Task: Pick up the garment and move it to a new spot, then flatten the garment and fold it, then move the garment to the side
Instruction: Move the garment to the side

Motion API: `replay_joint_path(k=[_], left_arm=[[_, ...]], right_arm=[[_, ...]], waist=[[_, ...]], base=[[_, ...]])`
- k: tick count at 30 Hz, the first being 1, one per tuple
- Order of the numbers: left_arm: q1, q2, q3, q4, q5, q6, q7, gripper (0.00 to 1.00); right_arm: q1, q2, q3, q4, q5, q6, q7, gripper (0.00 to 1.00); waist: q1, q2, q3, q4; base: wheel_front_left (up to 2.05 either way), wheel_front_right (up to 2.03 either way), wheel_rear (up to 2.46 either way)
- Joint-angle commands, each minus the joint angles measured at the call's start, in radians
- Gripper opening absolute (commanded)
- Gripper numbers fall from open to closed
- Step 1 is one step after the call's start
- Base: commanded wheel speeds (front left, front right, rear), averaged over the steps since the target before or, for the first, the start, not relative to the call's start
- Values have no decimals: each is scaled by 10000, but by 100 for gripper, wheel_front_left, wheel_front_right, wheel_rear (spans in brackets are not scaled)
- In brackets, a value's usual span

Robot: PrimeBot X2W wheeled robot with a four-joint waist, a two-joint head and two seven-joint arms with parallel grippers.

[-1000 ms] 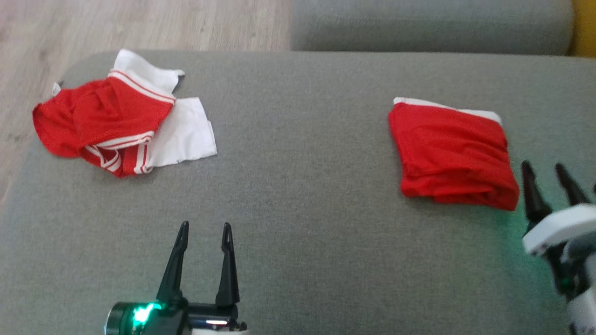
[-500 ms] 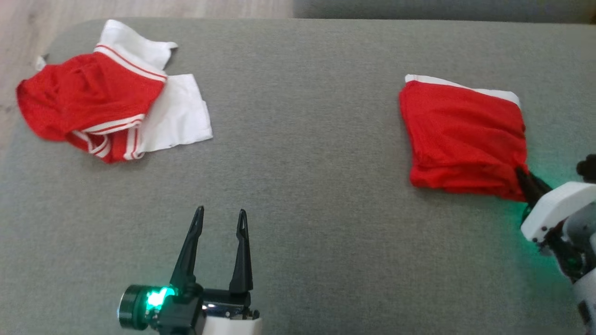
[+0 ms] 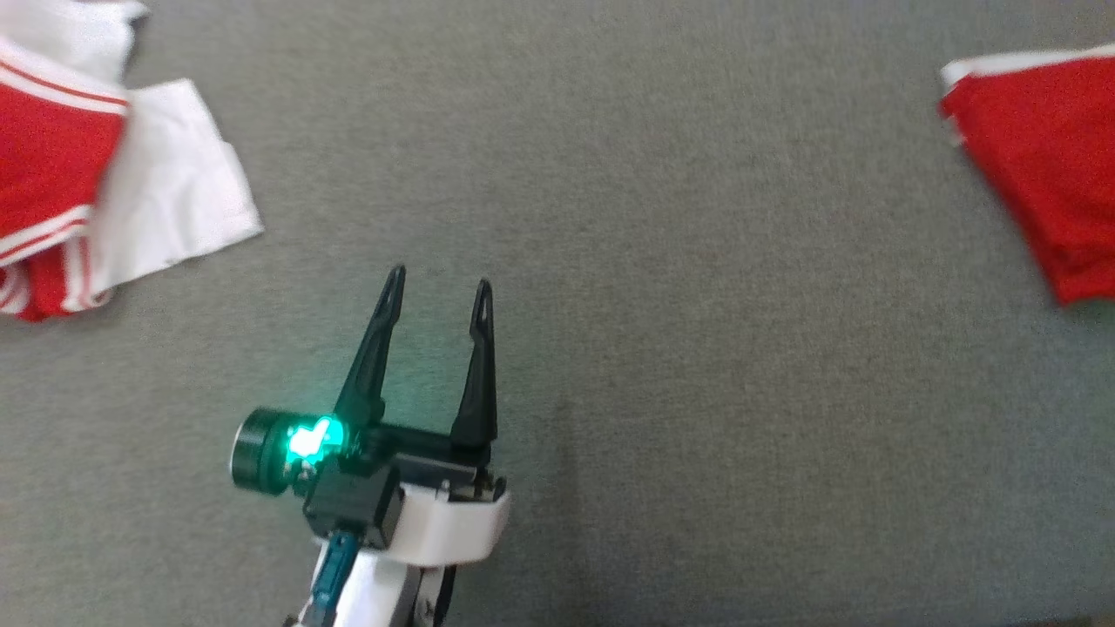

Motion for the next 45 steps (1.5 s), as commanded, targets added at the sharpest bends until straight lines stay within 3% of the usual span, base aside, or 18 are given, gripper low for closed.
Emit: replay_joint_path(k=[1, 6, 7, 8, 9, 10, 15, 18, 29, 34, 37, 41, 45], left_arm=[[-427, -37, 157, -178, 127, -38, -49, 100], [-974, -37, 55, -1, 125, -88, -49, 100], [-1036, -37, 46, 32, 121, -87, -49, 100], [-1085, -37, 38, 71, 115, -91, -49, 100], [-1119, -37, 32, 120, 105, -99, -49, 100], [-1133, -37, 36, 167, 95, -103, -49, 100], [-981, -38, 109, 295, 69, -83, -49, 100], [-642, -38, 220, 412, 97, -55, -49, 100], [885, -38, 896, 990, -369, 132, -49, 100], [1509, -38, 1370, 1124, -791, 61, -49, 100], [1872, -38, 1686, 1071, -938, 50, -49, 100], [2375, -38, 2087, 668, -860, 124, -49, 100], [2728, -38, 2315, -63, -676, 262, -49, 100]], right_arm=[[2, -672, -341, -71, -146, -7, 32, 0], [26, -975, -1183, 176, -490, -7, -183, 0], [1, -924, -1369, 250, -443, -7, -231, 12], [-2, -939, -1428, 271, -604, -7, -326, 40], [17, -941, -1457, 286, -869, -7, -370, 84], [-12, -883, -1588, 315, -1129, -7, -480, 100], [-36, -121, -1960, 53, -2303, -7, -973, 100], [194, 1029, -1870, -614, -2932, -7, -1476, 100], [1919, 3758, 1445, -1332, -1854, -7, -3172, 100], [2766, 4897, 2088, -977, -1680, -7, -4381, 100], [3198, 5407, 2018, -1291, -2025, -7, -4545, 100], [4342, 6320, 746, -3073, -3273, -7, -4557, 100], [5161, 6732, 93, -3984, -4056, -7, -4559, 100]], waist=[[-2, 0, 763, -504], [-2, 0, 1127, -587], [-2, 0, 1143, -599], [-2, 0, 1138, -603], [-2, 0, 1092, -602], [-2, 0, 1027, -604], [-2, 0, 495, -603], [-2, 0, -224, -518], [-2, 0, -2566, -24], [-2, 0, -3420, 192], [-2, 0, -3807, 202], [-2, 0, -4167, 152], [-2, 0, -4409, 168]], base=[[0, 0, 0], [0, 0, 0], [0, 0, 0], [0, 0, 0], [0, 0, 0], [0, 0, 0], [0, 0, 0], [0, 0, 0], [0, 0, 0], [0, 0, 0], [0, 0, 0], [0, 0, 0], [0, 0, 0]])
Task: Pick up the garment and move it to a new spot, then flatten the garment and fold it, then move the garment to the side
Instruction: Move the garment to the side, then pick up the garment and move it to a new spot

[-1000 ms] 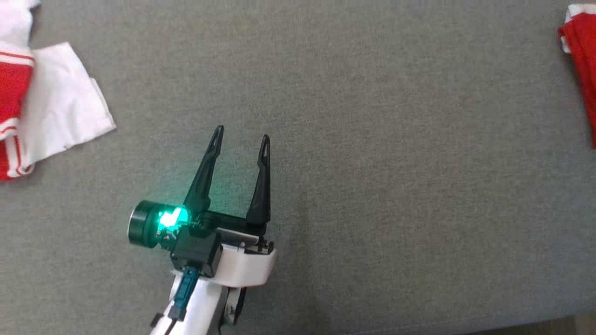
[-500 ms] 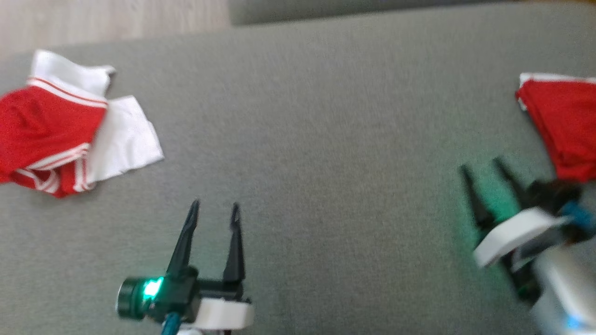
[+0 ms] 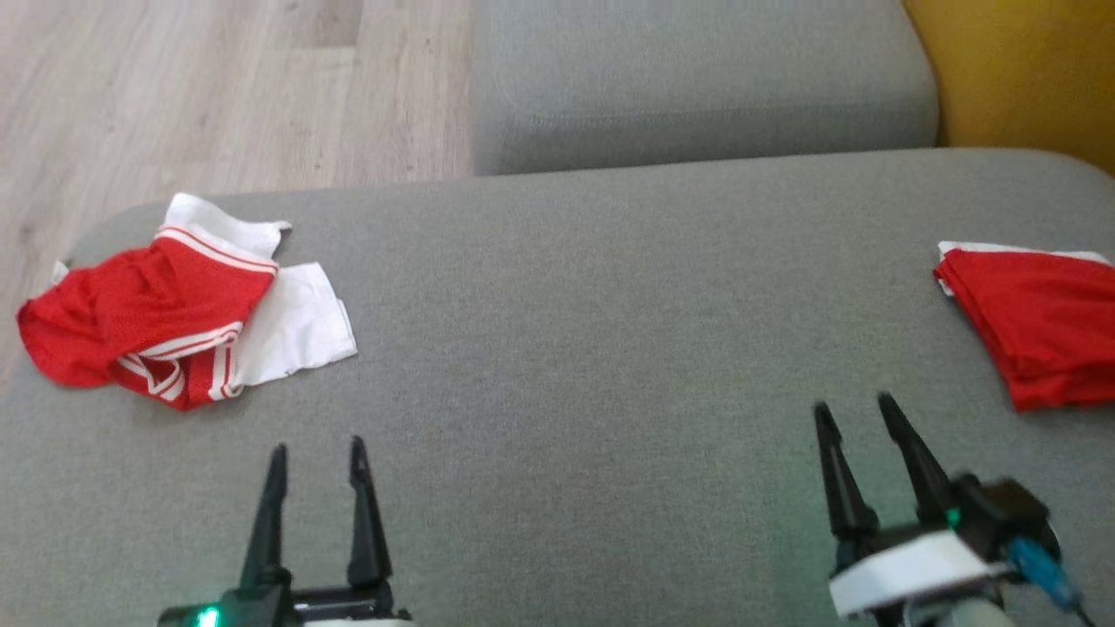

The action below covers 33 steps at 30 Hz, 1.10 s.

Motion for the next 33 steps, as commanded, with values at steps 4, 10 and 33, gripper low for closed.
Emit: replay_joint_path(k=[4, 10, 33], left_arm=[[229, -38, 497, -829, 482, 225, -51, 100], [471, -38, 621, -799, 630, 198, -51, 100], [403, -38, 693, -463, 982, 4, -51, 100]], right_arm=[[415, 243, -222, -824, -370, -7, -107, 100], [703, 361, -306, -933, -470, -7, -107, 100], [825, 480, -436, -983, -581, -7, -108, 100]], waist=[[2, 0, -298, 11], [2, 0, -457, 92], [2, 0, -377, 210]], base=[[0, 0, 0], [0, 0, 0], [0, 0, 0]])
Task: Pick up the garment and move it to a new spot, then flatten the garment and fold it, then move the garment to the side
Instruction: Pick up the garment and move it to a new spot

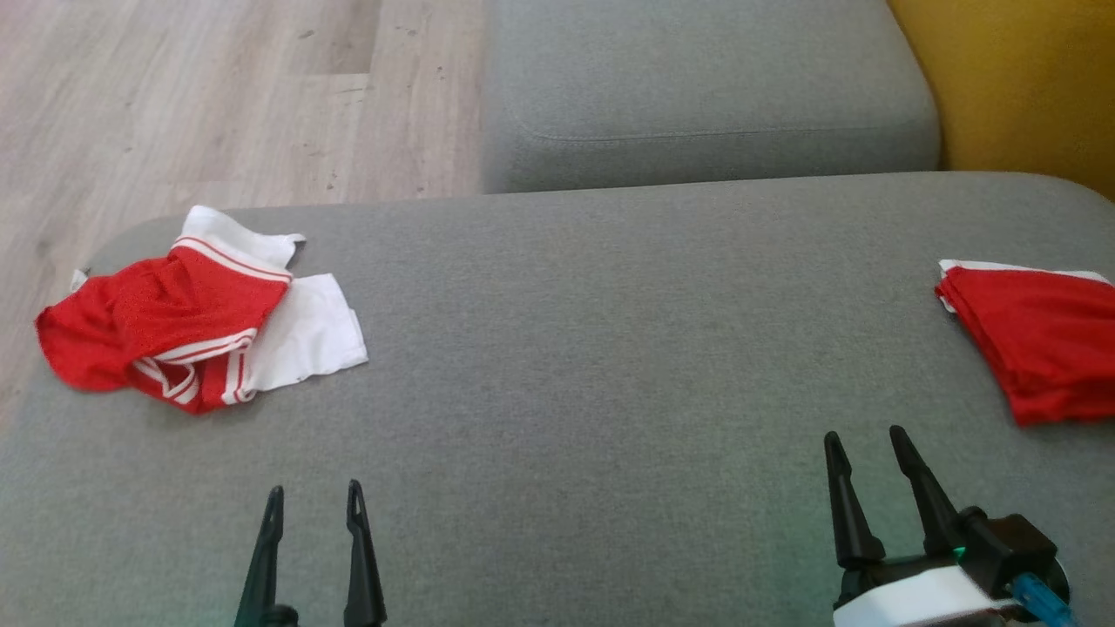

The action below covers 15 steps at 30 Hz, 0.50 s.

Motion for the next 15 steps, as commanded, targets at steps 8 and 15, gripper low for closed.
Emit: replay_joint_path(k=[8, 15], left_arm=[[-529, -55, 265, -17, 271, -126, -51, 100], [-318, -2, 505, 32, 402, -197, -51, 100]], right_arm=[[77, -28, 236, -304, 15, -7, -108, 100], [87, -24, 515, -324, 318, -7, -108, 100]], waist=[[-1, -1, -124, 1207], [-1, -1, -190, 3107]], base=[[0, 0, 0], [0, 0, 0]])
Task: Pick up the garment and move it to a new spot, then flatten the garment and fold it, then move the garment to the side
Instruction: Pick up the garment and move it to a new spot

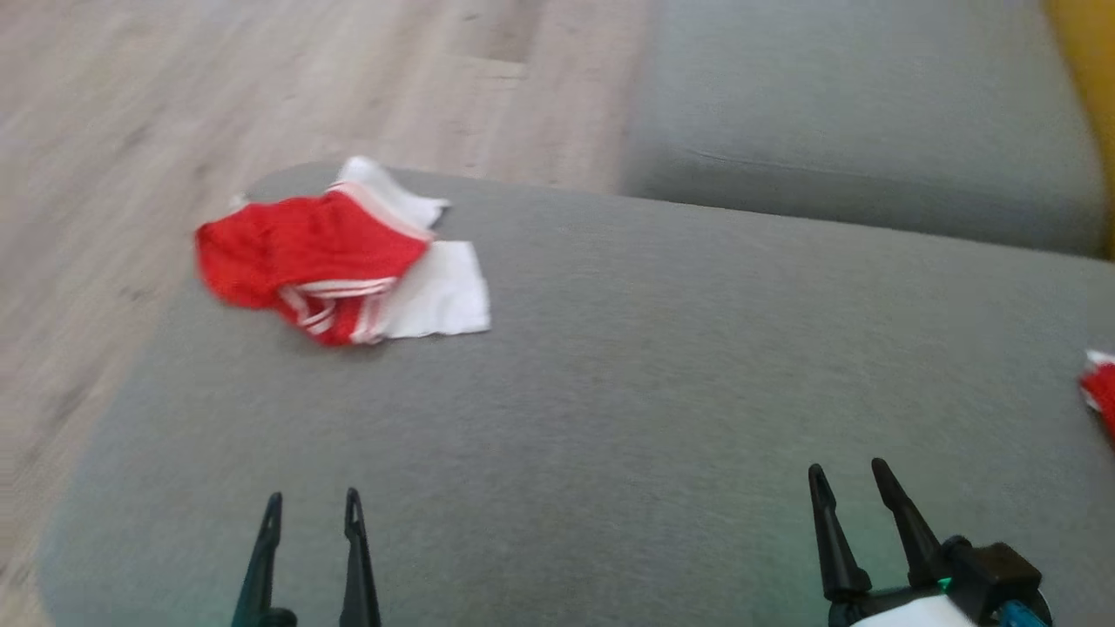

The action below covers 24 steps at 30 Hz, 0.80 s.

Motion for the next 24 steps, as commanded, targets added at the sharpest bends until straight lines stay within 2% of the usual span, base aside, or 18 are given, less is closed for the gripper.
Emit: replay_joint_path(k=[1, 5, 14, 18, 24], left_arm=[[-280, -18, 456, -306, 82, -16, -51, 100], [-163, 9, 713, -415, 73, 26, -51, 100], [-43, -44, 1221, -930, -134, 416, -51, 100], [-649, 14, 1523, -1026, -82, 187, -51, 100], [-2953, -6, 1323, -886, -12, -247, -51, 100]], right_arm=[[-446, -55, 238, -333, 96, -7, -108, 100], [-517, -54, 341, -302, 71, -7, -108, 100], [-906, -112, 664, -16, -184, -7, -109, 100], [-984, -653, 620, -131, -315, -7, -109, 100], [-1125, -2009, 36, -700, -584, -7, -109, 100]], waist=[[0, -1, -40, 1360], [0, -1, 115, 2193], [0, -1, 720, 2677], [0, -1, 1540, 2816], [0, -1, 3277, 2806]], base=[[0, 0, 0], [0, 0, 0], [0, 0, 0], [0, 0, 0], [0, 0, 0]])
